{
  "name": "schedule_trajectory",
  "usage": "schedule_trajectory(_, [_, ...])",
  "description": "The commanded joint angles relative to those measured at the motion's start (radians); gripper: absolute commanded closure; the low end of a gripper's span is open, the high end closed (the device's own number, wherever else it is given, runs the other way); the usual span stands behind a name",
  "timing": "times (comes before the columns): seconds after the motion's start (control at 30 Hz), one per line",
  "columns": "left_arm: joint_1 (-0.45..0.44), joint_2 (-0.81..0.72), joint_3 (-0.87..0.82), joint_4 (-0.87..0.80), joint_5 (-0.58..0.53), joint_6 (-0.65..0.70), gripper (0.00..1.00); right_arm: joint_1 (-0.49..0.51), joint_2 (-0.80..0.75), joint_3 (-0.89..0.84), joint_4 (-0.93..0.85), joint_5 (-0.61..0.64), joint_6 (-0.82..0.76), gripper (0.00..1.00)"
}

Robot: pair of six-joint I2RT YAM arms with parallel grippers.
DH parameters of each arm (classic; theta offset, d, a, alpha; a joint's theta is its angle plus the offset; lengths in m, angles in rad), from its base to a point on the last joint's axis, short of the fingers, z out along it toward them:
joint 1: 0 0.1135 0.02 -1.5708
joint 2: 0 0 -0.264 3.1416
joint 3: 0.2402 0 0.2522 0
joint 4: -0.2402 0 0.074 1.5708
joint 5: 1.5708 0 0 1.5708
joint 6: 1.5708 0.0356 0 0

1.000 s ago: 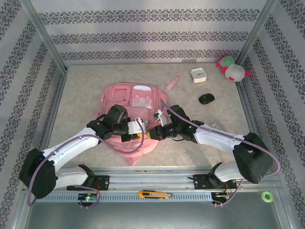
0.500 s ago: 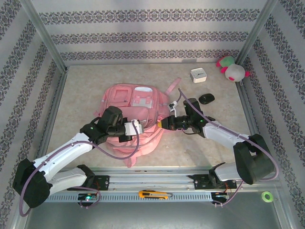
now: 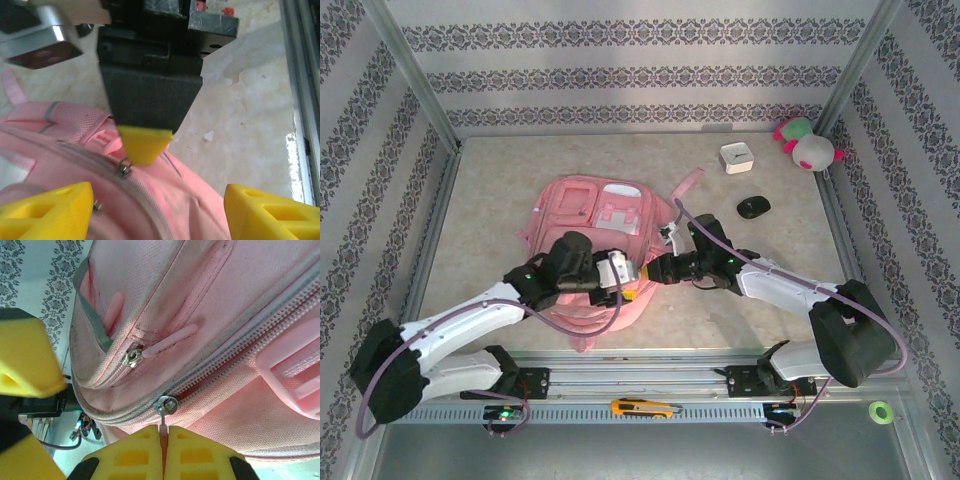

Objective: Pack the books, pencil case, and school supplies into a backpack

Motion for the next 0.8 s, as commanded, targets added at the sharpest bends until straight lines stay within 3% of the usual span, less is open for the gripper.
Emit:
schedule_trajectory(0.0, [-0.025, 0.08, 0.019, 0.039, -0.17, -0.039, 0.32, 0.014, -0.004, 0.021, 0.014, 0.003, 0.006, 1.0])
schedule_trajectory(0.1, [-0.026, 0.115, 0.022, 0.009, -0.284, -0.013, 0.4, 0.013, -0.022, 0.016, 0.012, 0.01, 0.007, 1.0])
schedule_trajectory(0.17, [-0.026, 0.103, 0.018, -0.012, -0.314, 0.009, 0.66, 0.007, -0.031, 0.012, 0.01, 0.023, 0.006, 1.0])
schedule_trajectory(0.23, [-0.026, 0.075, 0.004, -0.01, -0.299, 0.015, 0.83, -0.005, -0.027, 0.006, 0.012, 0.041, 0.007, 1.0])
schedule_trajectory(0.4, [-0.026, 0.029, -0.015, -0.007, -0.252, 0.022, 0.91, -0.027, -0.008, -0.002, 0.028, 0.056, 0.011, 1.0])
schedule_trajectory(0.5, [-0.026, -0.092, -0.071, -0.023, -0.107, 0.07, 1.0, -0.04, 0.013, -0.031, 0.154, 0.17, 0.052, 1.0])
schedule_trajectory(0.77, [-0.024, -0.158, -0.068, -0.083, -0.067, 0.09, 1.0, -0.082, 0.106, -0.024, 0.261, 0.267, 0.052, 1.0])
